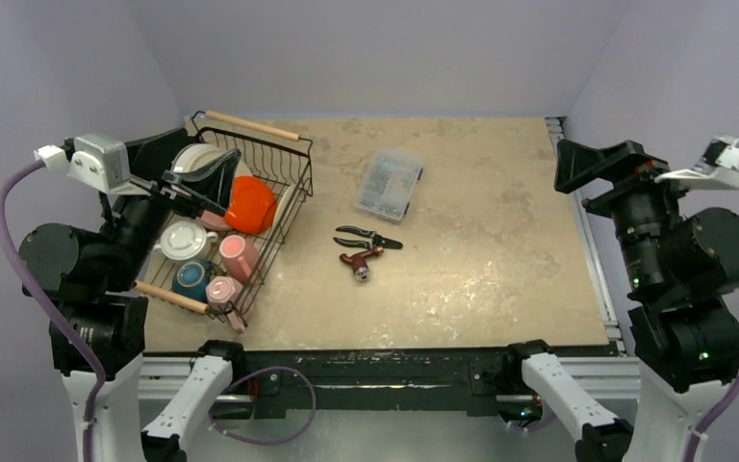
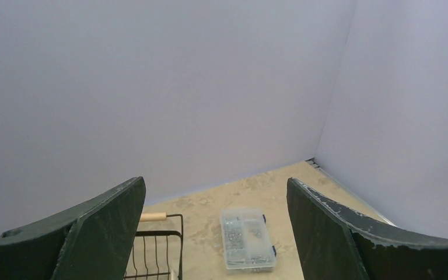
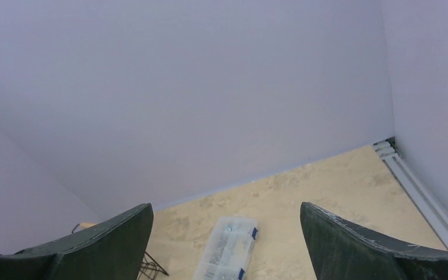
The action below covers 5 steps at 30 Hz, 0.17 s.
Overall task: Load the mixed dishes into the dish rack
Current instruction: Reset both arms
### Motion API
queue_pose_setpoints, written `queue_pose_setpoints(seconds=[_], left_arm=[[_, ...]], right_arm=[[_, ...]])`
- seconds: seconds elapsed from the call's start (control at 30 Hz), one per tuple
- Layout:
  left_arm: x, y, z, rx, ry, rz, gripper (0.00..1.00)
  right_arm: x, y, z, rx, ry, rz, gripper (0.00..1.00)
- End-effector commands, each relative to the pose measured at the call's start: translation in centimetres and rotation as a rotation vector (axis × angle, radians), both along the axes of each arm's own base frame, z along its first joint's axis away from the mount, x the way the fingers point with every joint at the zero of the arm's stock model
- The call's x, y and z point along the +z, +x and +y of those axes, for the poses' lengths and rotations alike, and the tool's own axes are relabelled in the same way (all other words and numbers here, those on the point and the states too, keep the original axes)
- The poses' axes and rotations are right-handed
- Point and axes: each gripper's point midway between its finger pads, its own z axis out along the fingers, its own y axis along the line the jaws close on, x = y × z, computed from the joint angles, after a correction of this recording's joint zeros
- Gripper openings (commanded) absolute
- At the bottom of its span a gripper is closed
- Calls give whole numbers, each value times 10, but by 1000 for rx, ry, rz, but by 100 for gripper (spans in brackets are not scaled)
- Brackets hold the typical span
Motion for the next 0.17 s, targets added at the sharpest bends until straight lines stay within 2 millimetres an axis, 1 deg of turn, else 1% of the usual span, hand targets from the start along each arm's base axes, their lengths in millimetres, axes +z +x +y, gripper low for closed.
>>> queue_pose_setpoints(seconds=[0.0, 0.07, 0.13], left_arm=[[2, -5, -1, -7, 2, -10, 90], [-2, -6, -1, -10, -4, 0, 90], [-4, -8, -1, -11, -8, -6, 90]], right_arm=[[0, 7, -10, -61, -2, 18, 99], [-6, 13, -6, -43, 0, 46, 99], [-4, 13, -2, -23, 2, 25, 99]])
